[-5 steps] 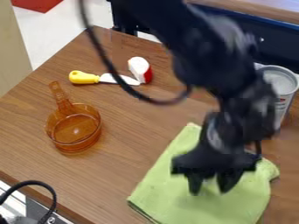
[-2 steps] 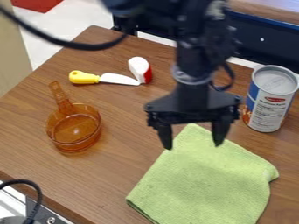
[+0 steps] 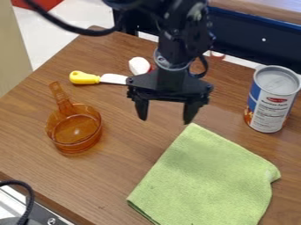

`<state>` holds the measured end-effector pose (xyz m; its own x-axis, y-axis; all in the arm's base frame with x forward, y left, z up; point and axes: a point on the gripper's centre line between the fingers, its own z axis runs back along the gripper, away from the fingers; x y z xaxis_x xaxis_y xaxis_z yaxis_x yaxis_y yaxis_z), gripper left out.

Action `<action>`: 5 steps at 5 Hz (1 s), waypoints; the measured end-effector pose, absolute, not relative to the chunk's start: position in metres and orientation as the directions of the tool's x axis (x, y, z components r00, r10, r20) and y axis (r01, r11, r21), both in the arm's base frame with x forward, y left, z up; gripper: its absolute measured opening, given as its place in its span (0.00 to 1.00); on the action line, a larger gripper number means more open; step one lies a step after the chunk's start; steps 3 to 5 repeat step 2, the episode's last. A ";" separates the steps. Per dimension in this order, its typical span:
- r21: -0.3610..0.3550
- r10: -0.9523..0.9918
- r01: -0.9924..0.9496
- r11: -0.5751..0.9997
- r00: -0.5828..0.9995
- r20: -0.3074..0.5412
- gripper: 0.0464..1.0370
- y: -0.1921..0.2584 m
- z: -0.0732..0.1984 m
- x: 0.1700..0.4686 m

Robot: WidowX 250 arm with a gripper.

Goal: Move the tablecloth to the lower left side of the table

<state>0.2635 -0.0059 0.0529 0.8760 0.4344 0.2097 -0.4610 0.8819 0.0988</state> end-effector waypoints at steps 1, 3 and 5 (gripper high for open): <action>0.111 0.418 -0.452 0.885 0.877 0.238 0.96 0.029 0.056 0.278; 0.087 0.418 -0.442 0.893 0.884 0.210 0.96 0.056 0.065 0.282; 0.087 0.418 -0.442 0.893 0.884 0.210 0.96 0.056 0.065 0.282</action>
